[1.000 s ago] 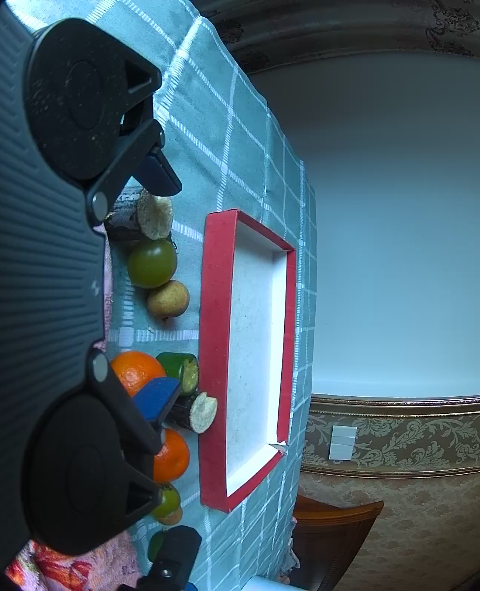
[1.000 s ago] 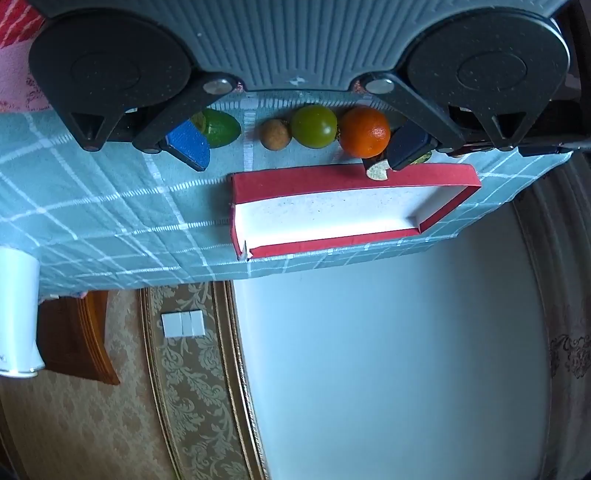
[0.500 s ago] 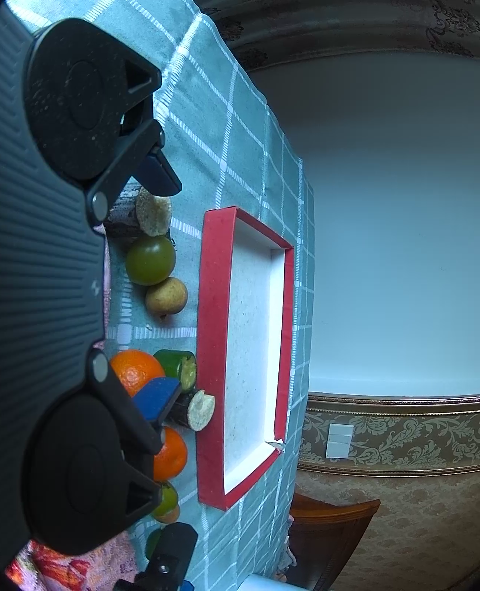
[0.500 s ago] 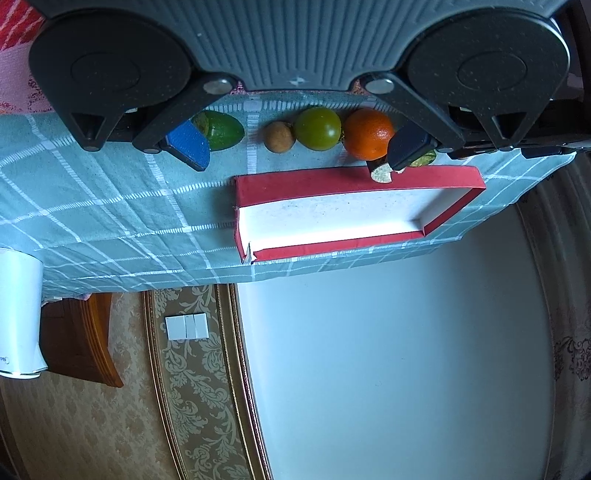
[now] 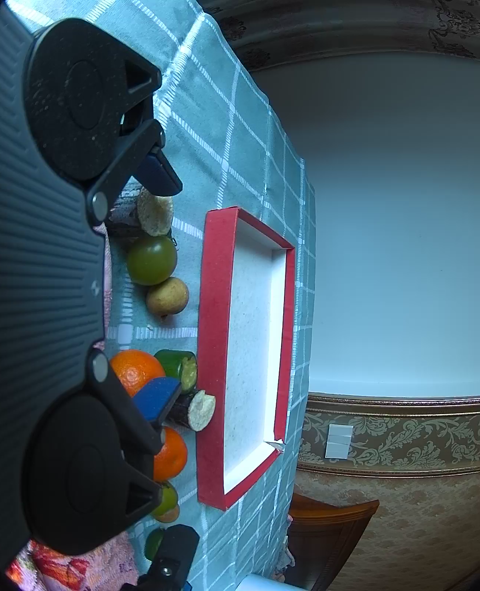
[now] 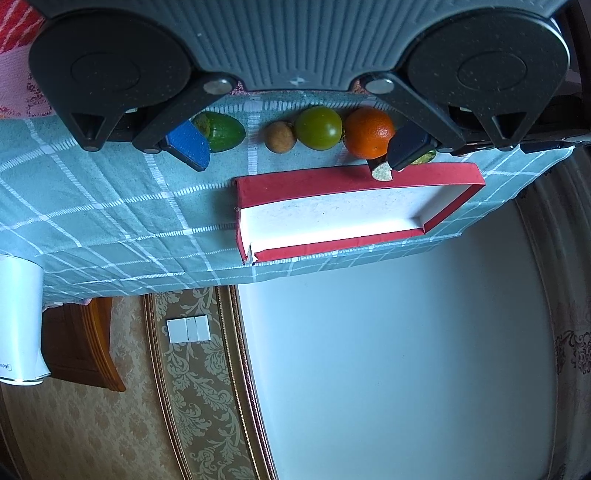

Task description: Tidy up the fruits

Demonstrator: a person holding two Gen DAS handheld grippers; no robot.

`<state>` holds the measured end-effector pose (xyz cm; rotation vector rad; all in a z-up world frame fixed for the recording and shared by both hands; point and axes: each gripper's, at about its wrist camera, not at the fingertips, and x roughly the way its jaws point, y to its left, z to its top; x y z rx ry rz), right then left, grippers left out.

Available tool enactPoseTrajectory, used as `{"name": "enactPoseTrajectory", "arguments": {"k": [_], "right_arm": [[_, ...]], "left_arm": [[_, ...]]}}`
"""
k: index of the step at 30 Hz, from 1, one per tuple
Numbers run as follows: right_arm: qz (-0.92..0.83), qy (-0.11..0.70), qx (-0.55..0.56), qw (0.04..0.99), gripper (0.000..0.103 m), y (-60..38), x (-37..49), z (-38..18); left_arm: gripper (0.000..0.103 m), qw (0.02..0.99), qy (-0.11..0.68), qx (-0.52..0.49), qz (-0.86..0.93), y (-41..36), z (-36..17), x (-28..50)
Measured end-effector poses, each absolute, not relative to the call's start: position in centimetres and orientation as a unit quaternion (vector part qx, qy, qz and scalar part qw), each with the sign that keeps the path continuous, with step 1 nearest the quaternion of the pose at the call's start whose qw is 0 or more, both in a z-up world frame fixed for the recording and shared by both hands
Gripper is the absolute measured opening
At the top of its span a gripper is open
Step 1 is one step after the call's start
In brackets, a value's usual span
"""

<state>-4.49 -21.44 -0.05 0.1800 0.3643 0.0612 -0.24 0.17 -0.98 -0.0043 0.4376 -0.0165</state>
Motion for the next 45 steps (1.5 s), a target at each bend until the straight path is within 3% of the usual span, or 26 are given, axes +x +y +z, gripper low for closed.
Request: {"name": "enactPoseTrajectory", "arguments": {"k": [45], "right_arm": [[0.027, 0.174, 0.089, 0.980, 0.103, -21.5, -4.7, -0.1]], "left_arm": [[0.103, 0.983, 0.183, -0.001, 0.001, 0.4, -0.9, -1.4]]}}
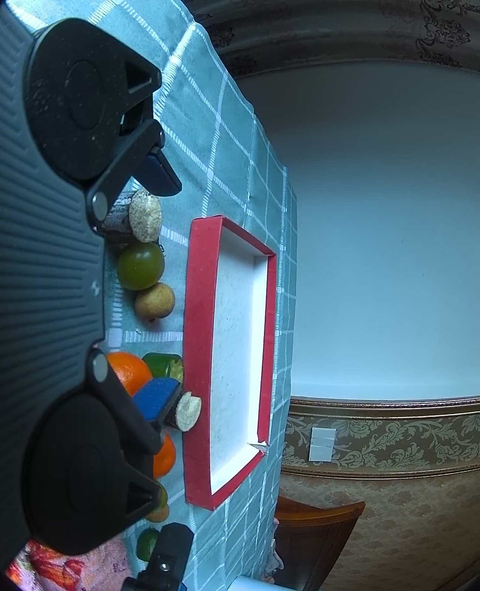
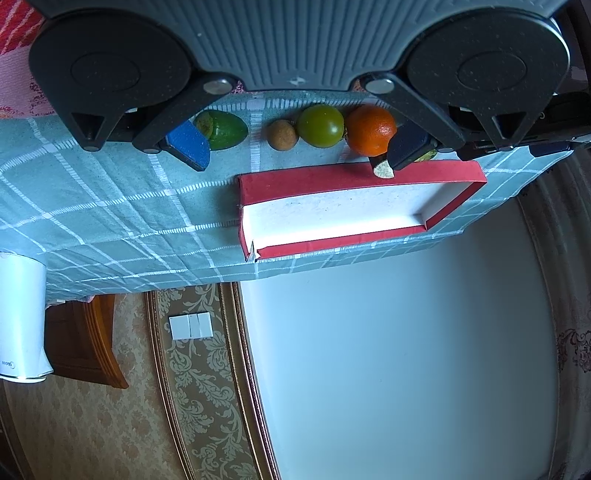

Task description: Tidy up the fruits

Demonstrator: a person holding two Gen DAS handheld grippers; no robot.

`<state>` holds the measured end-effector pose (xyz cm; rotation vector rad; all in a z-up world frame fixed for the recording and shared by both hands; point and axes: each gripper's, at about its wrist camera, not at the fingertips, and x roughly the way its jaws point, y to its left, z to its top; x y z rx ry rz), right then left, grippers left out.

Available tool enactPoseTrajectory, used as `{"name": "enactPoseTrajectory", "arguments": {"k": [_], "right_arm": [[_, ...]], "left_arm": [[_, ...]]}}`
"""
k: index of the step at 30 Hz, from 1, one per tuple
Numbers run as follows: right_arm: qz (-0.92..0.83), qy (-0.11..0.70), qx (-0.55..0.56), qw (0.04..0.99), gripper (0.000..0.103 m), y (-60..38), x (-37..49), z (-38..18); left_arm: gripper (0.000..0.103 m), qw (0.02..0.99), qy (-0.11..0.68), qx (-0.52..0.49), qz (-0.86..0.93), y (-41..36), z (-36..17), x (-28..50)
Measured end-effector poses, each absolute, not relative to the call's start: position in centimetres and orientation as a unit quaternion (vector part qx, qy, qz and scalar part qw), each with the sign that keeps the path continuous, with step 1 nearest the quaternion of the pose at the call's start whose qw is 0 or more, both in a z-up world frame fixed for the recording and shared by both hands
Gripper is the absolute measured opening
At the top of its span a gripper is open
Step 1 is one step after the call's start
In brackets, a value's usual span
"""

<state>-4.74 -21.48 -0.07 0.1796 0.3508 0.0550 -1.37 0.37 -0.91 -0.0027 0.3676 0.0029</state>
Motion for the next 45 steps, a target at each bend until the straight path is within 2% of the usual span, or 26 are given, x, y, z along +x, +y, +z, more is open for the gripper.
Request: {"name": "enactPoseTrajectory", "arguments": {"k": [22, 45], "right_arm": [[0.059, 0.161, 0.042, 0.984, 0.103, -21.5, -6.1, 1.4], [0.062, 0.185, 0.007, 0.981, 0.103, -23.1, -7.4, 1.3]], "left_arm": [[0.103, 0.984, 0.179, -0.005, 0.002, 0.6, -1.0, -1.5], [0.103, 0.984, 0.178, -0.012, -0.005, 0.6, -0.9, -1.5]]}}
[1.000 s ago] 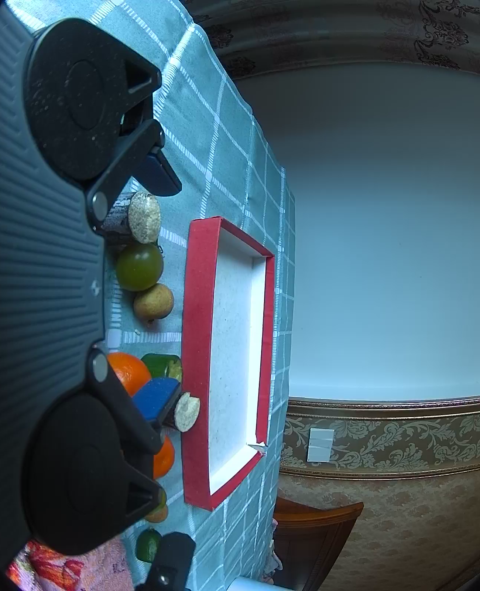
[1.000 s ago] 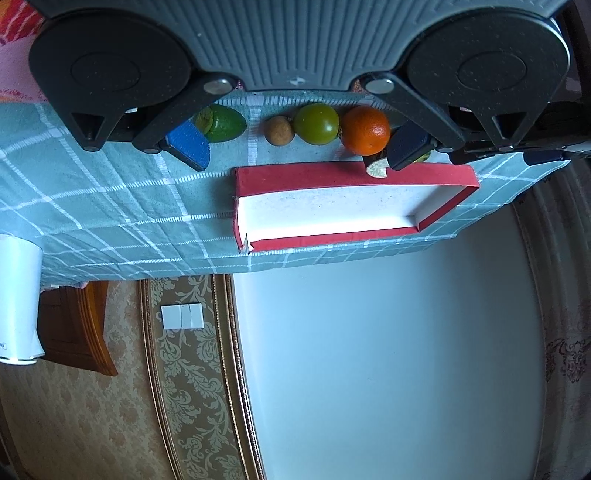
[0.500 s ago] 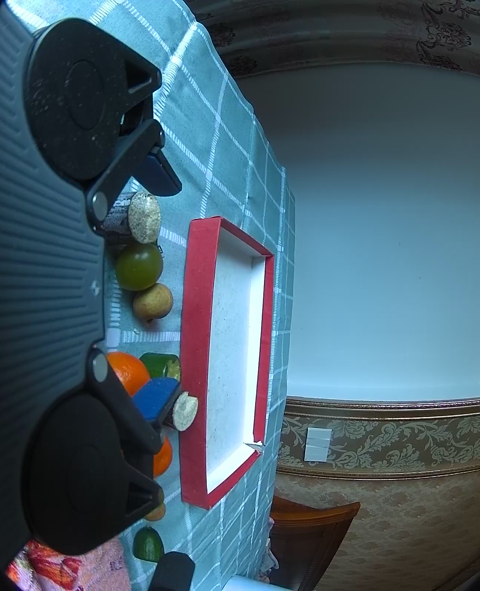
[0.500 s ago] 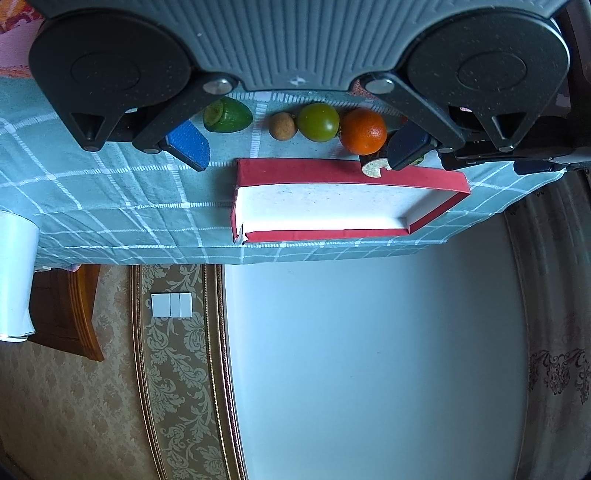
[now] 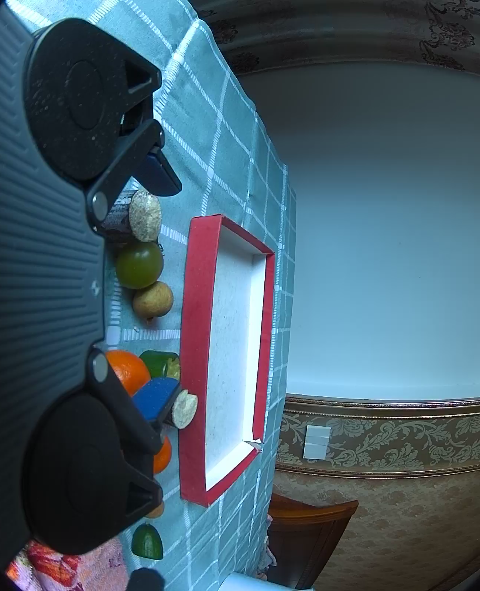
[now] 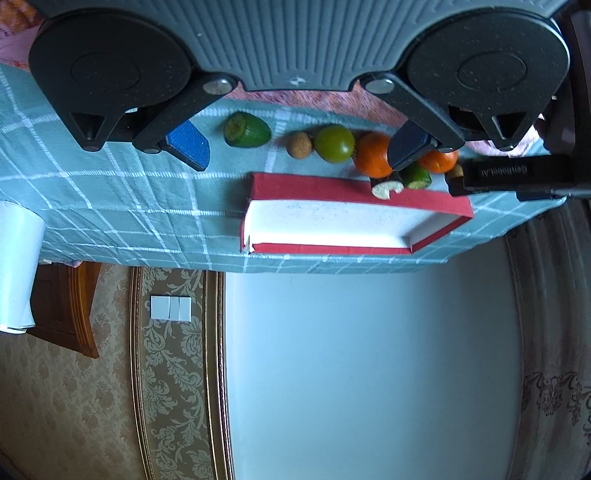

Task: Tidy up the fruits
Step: 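Move the right tool to the cut green lime half and close on it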

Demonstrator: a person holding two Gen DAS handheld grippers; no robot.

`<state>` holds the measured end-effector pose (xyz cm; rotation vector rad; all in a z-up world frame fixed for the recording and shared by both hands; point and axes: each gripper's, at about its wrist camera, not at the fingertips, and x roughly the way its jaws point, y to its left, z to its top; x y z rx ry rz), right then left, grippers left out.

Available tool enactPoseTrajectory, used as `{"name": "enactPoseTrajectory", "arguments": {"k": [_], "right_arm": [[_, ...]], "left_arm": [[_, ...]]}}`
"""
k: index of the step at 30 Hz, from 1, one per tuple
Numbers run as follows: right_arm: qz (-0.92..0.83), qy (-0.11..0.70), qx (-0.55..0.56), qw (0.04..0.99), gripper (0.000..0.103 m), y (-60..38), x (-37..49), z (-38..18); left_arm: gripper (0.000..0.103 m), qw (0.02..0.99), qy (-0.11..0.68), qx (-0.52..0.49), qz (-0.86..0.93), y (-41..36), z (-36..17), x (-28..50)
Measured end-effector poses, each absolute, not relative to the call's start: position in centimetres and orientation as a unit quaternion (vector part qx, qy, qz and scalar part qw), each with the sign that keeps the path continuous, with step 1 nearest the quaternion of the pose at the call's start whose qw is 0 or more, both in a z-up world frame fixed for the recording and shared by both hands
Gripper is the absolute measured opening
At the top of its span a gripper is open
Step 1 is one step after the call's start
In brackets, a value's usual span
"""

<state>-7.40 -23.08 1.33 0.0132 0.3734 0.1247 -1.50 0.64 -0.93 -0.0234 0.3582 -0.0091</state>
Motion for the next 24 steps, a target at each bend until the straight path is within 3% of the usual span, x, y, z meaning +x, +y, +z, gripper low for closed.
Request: {"name": "enactPoseTrajectory", "arguments": {"k": [6, 10, 13, 24], "right_arm": [[0.061, 0.204, 0.012, 0.977, 0.103, -24.4, -7.4, 1.1], [0.079, 0.217, -0.002, 0.973, 0.090, -24.1, -7.9, 0.7], [0.087, 0.225, -0.008, 0.971, 0.069, -24.1, -7.8, 0.4], [0.067, 0.284, -0.016, 0.956, 0.066, -26.1, -1.7, 0.2]], "left_arm": [[0.103, 0.984, 0.177, -0.012, -0.005, 0.6, -1.0, -1.5], [0.103, 0.984, 0.178, -0.012, -0.005, 0.6, -1.0, -1.5], [0.103, 0.984, 0.178, -0.011, -0.006, 0.6, -1.0, -1.5], [0.103, 0.983, 0.182, -0.013, -0.006, 0.8, -1.0, -1.4]]}}
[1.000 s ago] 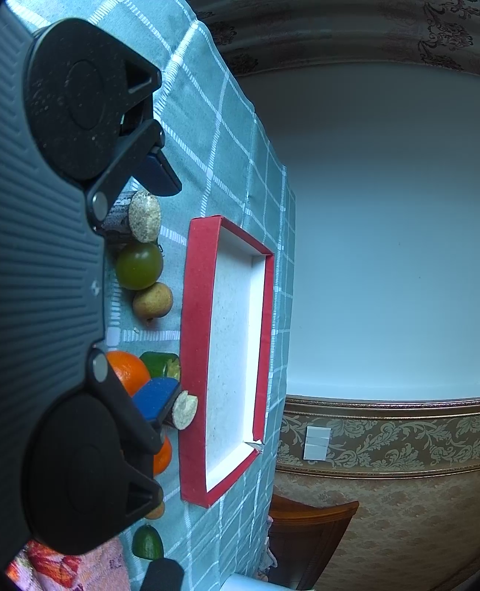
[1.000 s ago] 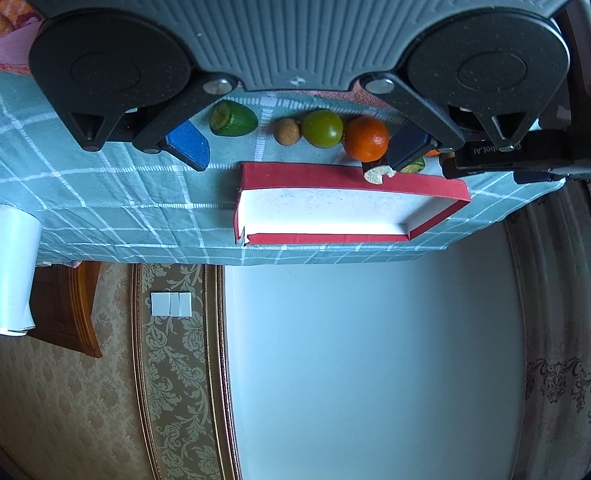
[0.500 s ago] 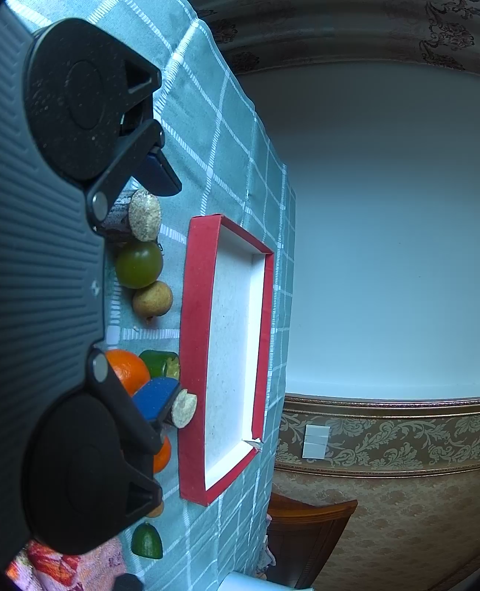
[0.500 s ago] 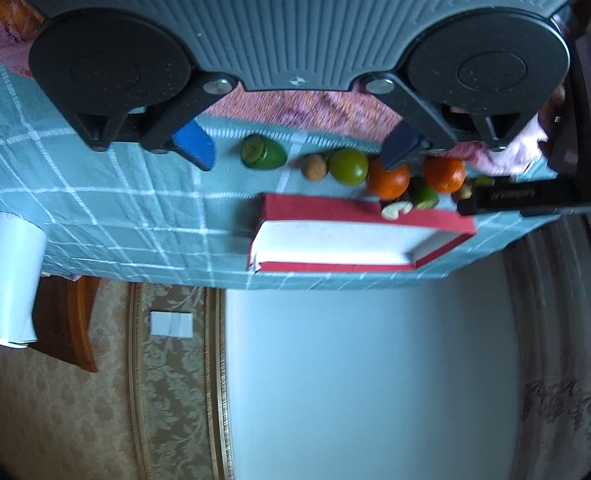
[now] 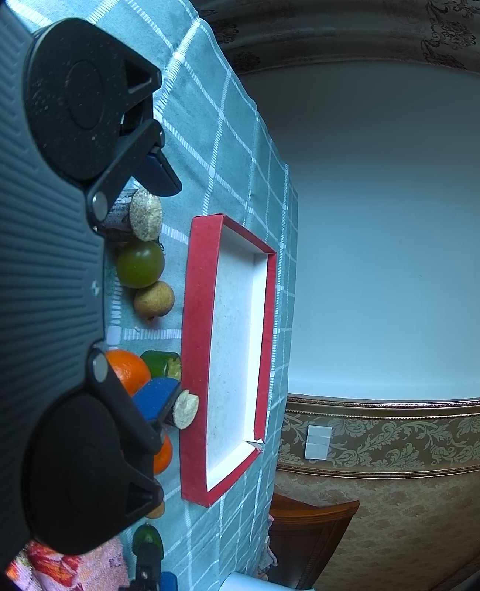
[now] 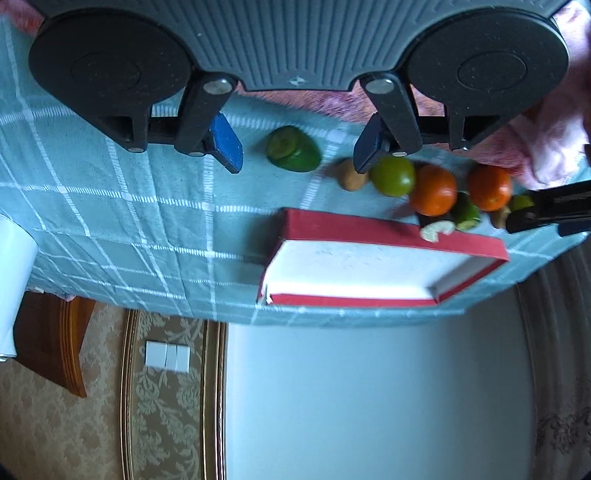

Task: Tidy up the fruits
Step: 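Move the right tool to the cut green lime half and close on it, then carry the lime half into the red tray and open the right tool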

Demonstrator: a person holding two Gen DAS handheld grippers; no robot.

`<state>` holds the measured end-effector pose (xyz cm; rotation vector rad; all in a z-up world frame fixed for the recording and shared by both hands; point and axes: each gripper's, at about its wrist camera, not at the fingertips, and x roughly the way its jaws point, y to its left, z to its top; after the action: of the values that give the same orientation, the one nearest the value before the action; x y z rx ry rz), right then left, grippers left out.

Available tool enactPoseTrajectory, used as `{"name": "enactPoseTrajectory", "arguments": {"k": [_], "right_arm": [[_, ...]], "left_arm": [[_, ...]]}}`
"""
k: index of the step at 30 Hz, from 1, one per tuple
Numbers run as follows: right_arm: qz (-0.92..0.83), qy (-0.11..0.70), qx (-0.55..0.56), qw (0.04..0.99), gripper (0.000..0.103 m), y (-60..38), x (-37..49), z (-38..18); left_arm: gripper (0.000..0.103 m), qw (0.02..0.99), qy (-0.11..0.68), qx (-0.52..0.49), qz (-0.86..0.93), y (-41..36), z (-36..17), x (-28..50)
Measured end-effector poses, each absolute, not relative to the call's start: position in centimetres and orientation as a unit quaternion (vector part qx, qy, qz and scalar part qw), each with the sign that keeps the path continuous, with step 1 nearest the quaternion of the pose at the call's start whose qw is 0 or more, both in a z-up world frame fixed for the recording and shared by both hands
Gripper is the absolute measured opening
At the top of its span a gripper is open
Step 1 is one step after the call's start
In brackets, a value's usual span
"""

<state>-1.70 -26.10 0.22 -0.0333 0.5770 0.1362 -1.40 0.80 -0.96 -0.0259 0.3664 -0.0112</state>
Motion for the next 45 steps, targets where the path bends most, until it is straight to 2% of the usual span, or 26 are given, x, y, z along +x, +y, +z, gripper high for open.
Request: {"name": "enactPoseTrajectory", "arguments": {"k": [3, 6, 8, 10, 15, 22, 32, 38, 42, 44, 45], "right_arm": [[0.074, 0.303, -0.020, 0.950, 0.061, -26.4, -0.4, -0.3], [0.082, 0.320, -0.024, 0.943, 0.052, -26.5, 0.4, -0.8], [0.092, 0.329, -0.026, 0.940, 0.040, -26.5, 0.6, -1.2], [0.101, 0.328, -0.026, 0.939, 0.036, -26.4, 0.5, -1.3], [0.104, 0.321, -0.020, 0.941, 0.035, -26.2, 0.3, -0.9], [0.123, 0.273, 0.010, 0.954, 0.035, -25.4, 2.4, 3.0], [0.103, 0.310, 0.015, 0.945, 0.036, -24.0, 10.7, 1.4], [0.088, 0.326, 0.006, 0.941, 0.041, -23.5, 11.9, 0.2], [0.069, 0.286, 0.040, 0.955, 0.043, -24.6, 9.4, 1.6], [0.050, 0.251, 0.060, 0.965, 0.066, -25.5, 7.0, 2.2], [0.041, 0.235, 0.065, 0.969, 0.071, -25.8, 5.7, 2.1]], "left_arm": [[0.103, 0.983, 0.183, -0.013, -0.006, 0.8, -1.0, -1.4], [0.103, 0.983, 0.185, -0.014, -0.007, 0.8, -1.0, -1.3], [0.103, 0.983, 0.185, -0.015, -0.007, 0.9, -1.0, -1.3], [0.103, 0.982, 0.186, -0.016, -0.007, 0.9, -1.0, -1.2], [0.103, 0.982, 0.186, -0.017, -0.008, 1.0, -1.0, -1.1], [0.103, 0.982, 0.188, -0.017, -0.008, 1.0, -1.0, -1.1], [0.103, 0.980, 0.196, -0.020, -0.013, 1.1, -1.1, -0.9], [0.103, 0.979, 0.201, -0.024, -0.015, 1.3, -1.1, -0.6], [0.103, 0.978, 0.204, -0.027, -0.014, 1.4, -1.2, -0.6], [0.103, 0.978, 0.205, -0.028, -0.013, 1.4, -1.2, -0.6], [0.103, 0.978, 0.206, -0.028, -0.013, 1.4, -1.2, -0.5]]}}
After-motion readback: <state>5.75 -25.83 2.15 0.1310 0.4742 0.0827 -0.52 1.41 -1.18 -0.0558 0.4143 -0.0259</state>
